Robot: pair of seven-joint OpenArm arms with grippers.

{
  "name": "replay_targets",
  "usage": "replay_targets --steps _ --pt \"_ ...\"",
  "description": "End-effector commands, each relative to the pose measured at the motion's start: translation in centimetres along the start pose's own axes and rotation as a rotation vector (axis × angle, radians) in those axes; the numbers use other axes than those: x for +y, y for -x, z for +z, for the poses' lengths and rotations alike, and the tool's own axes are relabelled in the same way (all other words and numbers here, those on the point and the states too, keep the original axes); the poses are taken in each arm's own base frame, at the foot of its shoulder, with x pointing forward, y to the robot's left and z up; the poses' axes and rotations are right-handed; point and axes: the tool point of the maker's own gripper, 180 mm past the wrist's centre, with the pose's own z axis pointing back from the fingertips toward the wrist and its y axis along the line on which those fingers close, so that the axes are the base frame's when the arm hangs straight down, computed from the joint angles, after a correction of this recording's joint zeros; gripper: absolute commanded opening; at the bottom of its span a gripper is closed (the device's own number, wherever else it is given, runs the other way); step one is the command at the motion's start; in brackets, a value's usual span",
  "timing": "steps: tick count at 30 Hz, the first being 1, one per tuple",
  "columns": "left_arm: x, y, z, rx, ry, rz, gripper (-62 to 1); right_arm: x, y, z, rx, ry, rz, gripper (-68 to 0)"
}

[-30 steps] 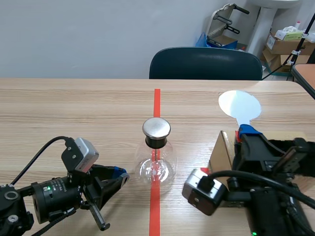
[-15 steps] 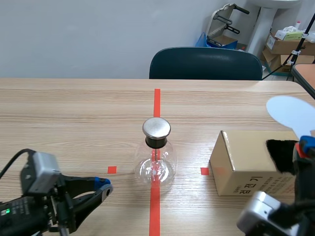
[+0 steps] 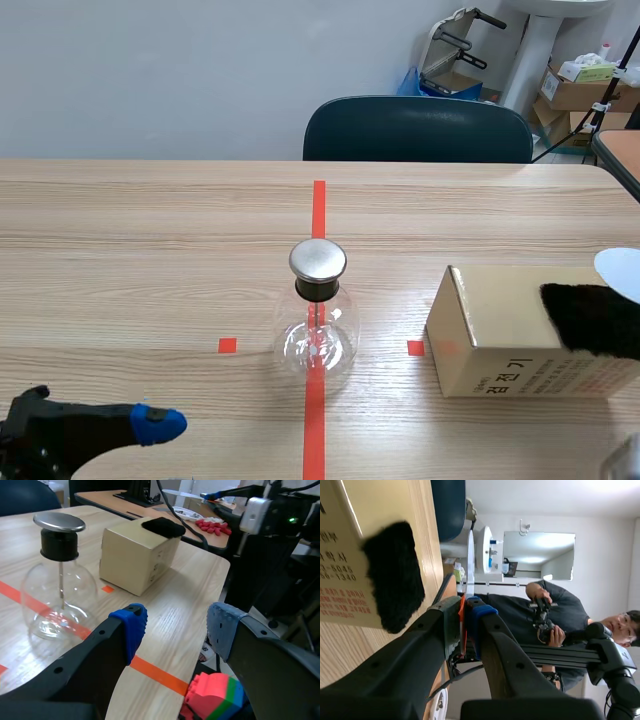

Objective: Do the electroscope experiment

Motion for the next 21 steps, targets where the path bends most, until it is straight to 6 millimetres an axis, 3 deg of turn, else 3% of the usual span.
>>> replay_targets --steps 1,10,15,19,21 --pt "-0.1 -0.6 -0.1 -0.029 -0.009 -0.003 -30.6 -1.5 1.2 -1.4 0.013 0.103 -0.002 -65.3" --pt "0.2 -0.8 -0.6 -0.022 -0.057 -0.076 -30.6 -0.7 2.7 -3.1 -0.026 0.152 -0.036 -65.4" --pt "0.5 -0.7 -1.1 0.007 -0.079 -0.113 -30.6 1.3 3.2 -3.5 -0.031 0.131 -0.033 -65.4" --pt "-0.2 -0.9 -1.5 0.004 -0.066 -0.100 -24.5 3.0 3.0 -3.3 -0.045 0.095 -0.042 -65.4" --pt "-0.8 -1.4 -1.9 -0.012 -0.052 -0.092 -24.5 3.7 2.8 -2.9 -0.058 0.075 -0.043 -65.4"
